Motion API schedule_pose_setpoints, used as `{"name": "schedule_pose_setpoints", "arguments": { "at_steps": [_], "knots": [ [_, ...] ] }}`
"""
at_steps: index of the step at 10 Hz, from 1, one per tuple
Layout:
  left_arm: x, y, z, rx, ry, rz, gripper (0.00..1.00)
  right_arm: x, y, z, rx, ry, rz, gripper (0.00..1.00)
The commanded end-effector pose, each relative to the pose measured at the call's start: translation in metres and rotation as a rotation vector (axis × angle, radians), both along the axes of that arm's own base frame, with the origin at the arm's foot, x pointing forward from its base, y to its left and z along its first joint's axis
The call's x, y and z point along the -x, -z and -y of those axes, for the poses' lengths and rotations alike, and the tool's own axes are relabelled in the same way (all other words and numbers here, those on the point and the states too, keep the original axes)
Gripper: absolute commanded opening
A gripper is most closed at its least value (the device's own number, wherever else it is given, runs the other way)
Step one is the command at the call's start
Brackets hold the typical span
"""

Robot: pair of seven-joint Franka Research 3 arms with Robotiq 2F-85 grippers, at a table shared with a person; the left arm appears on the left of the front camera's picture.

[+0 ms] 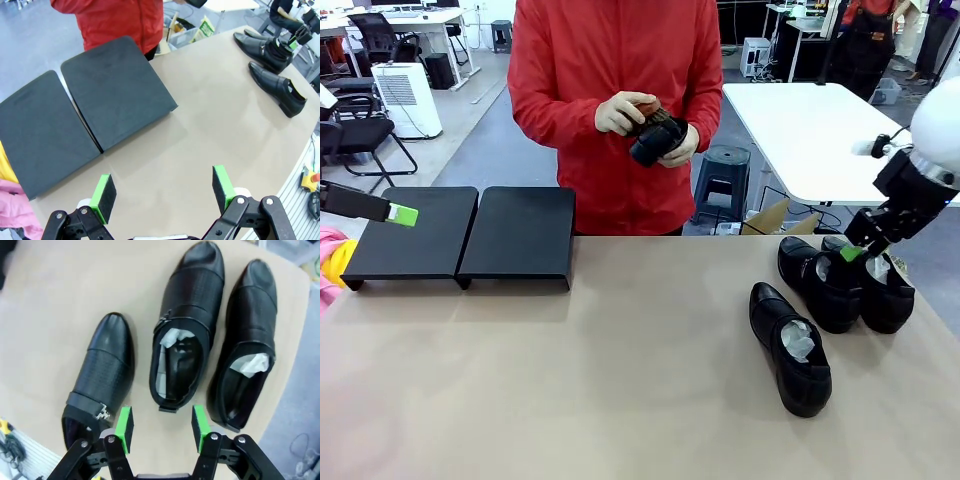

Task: Organize the shoes by placing them on the stand.
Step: Pick up one Shoe and place it in the middle of the table.

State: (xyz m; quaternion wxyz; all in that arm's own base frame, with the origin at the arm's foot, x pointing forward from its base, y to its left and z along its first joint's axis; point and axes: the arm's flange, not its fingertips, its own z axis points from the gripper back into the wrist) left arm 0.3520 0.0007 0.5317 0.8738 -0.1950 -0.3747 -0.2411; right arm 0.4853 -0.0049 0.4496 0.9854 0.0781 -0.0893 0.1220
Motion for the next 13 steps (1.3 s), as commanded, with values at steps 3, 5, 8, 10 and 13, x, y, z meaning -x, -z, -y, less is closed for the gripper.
{"name": "schedule_pose_setpoints", "arguments": {
  "at_steps": [3,5,8,10,13],
  "knots": [
    [-0.001,0.001,-0.001,0.004,0.016,0.005,1.00,-0.039,0.014,-0.001,0.054,0.082,-0.115,0.63],
    [-0.001,0.001,-0.001,0.004,0.016,0.005,1.00,-0.047,0.024,0.002,0.071,0.120,-0.116,0.63],
    [-0.001,0.001,-0.001,0.004,0.016,0.005,1.00,-0.057,0.041,0.004,0.063,0.169,-0.104,0.63],
    [-0.001,0.001,-0.001,0.004,0.016,0.005,1.00,-0.063,0.054,0.005,0.065,0.190,-0.108,0.63],
    [-0.001,0.001,-0.001,0.004,0.016,0.005,1.00,-0.068,0.068,0.003,0.076,0.212,-0.109,0.63]
  ]
}}
